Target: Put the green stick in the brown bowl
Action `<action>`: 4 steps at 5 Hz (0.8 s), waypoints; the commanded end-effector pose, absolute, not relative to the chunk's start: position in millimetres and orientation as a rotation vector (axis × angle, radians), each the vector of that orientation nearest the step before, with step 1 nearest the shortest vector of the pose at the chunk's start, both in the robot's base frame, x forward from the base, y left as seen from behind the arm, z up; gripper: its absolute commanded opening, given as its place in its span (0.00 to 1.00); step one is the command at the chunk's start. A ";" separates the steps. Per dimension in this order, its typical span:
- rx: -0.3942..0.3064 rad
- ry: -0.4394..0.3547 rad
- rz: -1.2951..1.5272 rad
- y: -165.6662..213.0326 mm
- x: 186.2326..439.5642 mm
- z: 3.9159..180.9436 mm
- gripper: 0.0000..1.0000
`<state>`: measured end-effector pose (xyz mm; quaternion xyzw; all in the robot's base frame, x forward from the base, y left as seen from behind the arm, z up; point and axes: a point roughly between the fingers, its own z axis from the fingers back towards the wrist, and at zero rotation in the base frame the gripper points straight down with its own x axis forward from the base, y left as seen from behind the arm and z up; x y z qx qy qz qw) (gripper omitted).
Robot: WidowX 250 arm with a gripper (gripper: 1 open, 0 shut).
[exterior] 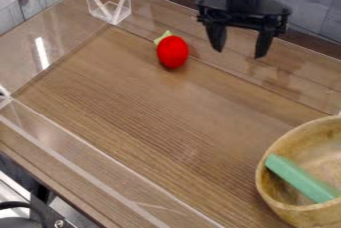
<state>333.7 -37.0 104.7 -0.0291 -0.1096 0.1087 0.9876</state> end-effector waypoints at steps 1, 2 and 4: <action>-0.069 -0.304 0.154 -27.9 344.7 122.5 1.00; -0.064 -0.300 0.097 -18.8 350.0 115.1 1.00; -0.088 -0.317 0.064 -24.2 339.7 122.0 1.00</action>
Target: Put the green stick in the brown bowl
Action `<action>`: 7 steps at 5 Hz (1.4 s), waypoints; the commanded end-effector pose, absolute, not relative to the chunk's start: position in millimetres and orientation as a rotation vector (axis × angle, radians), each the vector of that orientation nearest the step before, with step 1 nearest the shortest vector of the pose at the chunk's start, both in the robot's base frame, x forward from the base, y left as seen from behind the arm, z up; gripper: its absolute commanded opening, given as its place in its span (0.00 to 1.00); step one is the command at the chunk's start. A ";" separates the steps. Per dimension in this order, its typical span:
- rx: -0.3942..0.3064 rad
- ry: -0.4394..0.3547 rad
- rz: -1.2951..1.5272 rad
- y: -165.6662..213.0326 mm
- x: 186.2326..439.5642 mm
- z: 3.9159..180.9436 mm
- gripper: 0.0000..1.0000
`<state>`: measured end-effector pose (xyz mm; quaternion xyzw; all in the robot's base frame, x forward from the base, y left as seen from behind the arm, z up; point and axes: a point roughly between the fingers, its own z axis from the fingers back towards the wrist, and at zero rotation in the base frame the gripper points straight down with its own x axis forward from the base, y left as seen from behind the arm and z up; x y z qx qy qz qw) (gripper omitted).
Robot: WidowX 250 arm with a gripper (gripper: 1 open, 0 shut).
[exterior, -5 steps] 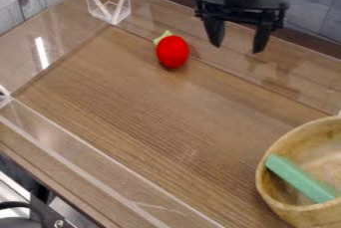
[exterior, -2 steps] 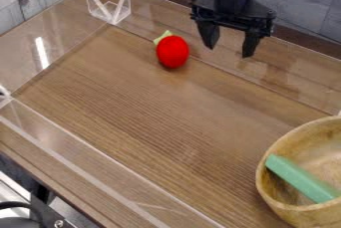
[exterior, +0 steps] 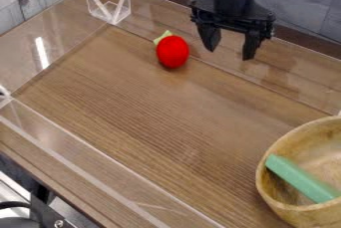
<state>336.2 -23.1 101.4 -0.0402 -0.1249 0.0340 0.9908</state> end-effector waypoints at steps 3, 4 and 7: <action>-0.063 -0.344 0.183 -12.8 342.3 126.8 1.00; -0.076 -0.340 0.126 -18.3 344.8 130.1 1.00; -0.087 -0.304 -0.011 -22.4 349.4 128.8 1.00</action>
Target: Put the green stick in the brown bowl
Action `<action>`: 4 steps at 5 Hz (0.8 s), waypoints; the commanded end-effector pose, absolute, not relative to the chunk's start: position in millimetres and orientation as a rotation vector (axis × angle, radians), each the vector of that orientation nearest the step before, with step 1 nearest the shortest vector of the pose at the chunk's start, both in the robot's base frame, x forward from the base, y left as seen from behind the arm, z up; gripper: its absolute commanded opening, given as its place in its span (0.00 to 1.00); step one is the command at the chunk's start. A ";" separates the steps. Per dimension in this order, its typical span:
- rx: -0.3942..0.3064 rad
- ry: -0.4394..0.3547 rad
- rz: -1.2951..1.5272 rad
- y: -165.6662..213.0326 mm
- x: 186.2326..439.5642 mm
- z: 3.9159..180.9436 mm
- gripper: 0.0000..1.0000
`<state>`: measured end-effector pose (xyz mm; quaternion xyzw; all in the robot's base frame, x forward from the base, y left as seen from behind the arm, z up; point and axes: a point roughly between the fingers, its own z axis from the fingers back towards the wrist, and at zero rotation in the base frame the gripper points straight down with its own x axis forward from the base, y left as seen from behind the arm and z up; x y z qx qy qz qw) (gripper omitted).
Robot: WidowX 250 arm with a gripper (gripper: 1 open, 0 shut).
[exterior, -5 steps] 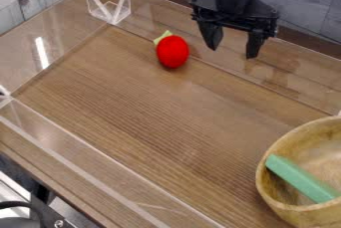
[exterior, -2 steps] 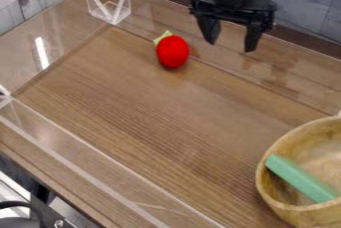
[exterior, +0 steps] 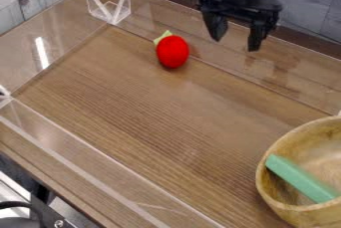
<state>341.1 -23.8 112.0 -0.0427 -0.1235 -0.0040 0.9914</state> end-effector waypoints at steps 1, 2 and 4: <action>-0.086 -0.302 0.034 -13.8 343.3 125.6 1.00; -0.082 -0.297 0.067 -10.5 336.7 121.2 1.00; -0.092 -0.313 0.154 -21.6 341.4 114.2 1.00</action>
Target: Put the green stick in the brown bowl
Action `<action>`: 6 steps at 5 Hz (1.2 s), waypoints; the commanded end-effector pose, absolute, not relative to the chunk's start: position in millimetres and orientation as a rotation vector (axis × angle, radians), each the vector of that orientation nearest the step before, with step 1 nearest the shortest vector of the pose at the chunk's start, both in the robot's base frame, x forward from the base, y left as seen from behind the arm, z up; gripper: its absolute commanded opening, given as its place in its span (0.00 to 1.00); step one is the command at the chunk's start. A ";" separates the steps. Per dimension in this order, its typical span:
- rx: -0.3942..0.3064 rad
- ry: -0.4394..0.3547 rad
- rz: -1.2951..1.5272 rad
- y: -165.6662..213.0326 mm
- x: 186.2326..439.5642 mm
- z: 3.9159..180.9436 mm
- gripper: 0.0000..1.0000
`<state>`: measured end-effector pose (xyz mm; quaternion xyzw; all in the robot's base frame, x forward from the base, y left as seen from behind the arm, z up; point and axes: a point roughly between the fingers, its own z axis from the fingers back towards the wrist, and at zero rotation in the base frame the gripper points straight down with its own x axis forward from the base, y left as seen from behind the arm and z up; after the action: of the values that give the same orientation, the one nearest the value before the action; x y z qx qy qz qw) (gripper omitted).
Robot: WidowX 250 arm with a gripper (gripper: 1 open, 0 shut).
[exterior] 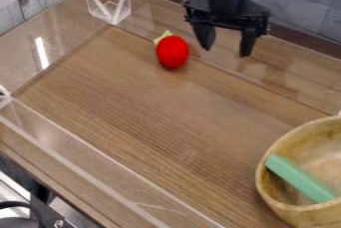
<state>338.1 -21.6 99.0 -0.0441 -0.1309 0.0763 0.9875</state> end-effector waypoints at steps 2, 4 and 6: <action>-0.074 -0.327 0.199 -21.9 350.4 109.4 1.00; -0.089 -0.352 0.165 -20.1 352.6 121.5 1.00; -0.095 -0.373 0.124 -30.0 350.7 132.4 1.00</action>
<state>342.9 -30.8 104.0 -0.0426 -0.1413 0.0599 0.9872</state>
